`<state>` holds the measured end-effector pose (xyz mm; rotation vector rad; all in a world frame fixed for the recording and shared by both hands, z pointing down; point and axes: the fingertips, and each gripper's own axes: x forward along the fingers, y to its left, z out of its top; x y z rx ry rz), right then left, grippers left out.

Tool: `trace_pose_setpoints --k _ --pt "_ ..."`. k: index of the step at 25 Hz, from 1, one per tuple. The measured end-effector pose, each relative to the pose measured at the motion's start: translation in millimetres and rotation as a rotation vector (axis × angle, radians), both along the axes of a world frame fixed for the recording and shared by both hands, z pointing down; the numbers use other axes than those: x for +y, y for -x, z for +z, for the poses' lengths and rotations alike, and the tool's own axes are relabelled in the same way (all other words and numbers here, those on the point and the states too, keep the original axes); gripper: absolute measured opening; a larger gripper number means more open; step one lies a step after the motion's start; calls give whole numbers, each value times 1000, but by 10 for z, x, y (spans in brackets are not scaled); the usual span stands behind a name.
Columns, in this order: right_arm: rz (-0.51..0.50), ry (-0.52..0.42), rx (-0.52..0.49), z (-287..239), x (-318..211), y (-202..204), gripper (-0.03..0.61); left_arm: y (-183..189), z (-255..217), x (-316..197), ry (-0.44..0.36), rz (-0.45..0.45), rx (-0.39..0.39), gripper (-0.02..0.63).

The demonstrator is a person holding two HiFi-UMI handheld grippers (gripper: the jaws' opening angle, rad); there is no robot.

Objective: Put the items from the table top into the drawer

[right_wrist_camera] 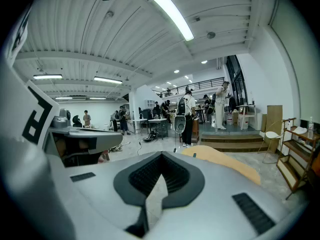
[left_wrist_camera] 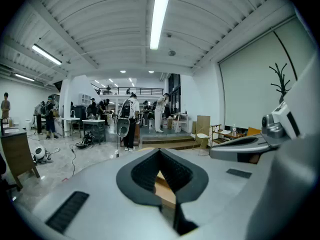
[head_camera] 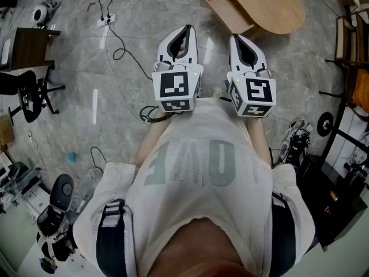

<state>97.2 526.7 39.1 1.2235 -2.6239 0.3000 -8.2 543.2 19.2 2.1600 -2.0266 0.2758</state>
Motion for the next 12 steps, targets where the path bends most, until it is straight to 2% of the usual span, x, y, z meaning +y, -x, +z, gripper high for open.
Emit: trace_pose_setpoints --k 12 --pt "-5 1 21 35 -80 193 3 203 68 -69 2 17 24 6"
